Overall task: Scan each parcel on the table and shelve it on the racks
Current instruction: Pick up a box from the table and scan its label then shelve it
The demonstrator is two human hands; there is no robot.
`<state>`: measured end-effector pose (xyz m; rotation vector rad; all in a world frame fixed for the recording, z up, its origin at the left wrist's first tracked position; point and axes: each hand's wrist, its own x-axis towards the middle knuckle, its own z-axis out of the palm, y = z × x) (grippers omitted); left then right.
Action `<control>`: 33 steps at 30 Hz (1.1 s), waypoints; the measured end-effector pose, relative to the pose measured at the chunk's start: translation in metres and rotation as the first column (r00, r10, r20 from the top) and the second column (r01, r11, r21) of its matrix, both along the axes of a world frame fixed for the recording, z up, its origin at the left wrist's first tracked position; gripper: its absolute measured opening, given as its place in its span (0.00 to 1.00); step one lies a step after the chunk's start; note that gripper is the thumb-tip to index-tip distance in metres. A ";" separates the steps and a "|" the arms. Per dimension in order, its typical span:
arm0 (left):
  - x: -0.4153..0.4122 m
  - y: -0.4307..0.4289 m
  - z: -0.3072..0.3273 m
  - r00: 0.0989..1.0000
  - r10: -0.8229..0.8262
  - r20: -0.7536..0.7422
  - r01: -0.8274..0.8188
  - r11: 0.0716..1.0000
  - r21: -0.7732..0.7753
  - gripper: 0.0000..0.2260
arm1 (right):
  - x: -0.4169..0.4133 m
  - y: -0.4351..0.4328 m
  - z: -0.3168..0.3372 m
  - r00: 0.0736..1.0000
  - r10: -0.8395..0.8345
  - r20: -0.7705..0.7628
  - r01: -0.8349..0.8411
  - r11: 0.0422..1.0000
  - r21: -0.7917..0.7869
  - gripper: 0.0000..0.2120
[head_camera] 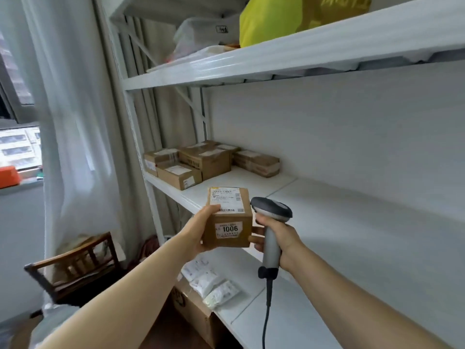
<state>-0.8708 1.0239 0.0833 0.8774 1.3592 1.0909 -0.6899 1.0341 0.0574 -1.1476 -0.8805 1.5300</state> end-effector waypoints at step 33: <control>-0.020 0.472 -0.043 0.878 -0.101 -0.469 0.150 0.986 0.068 0.26 | 0.017 0.336 0.022 0.906 -0.419 -0.061 0.408 0.902 -0.142 0.07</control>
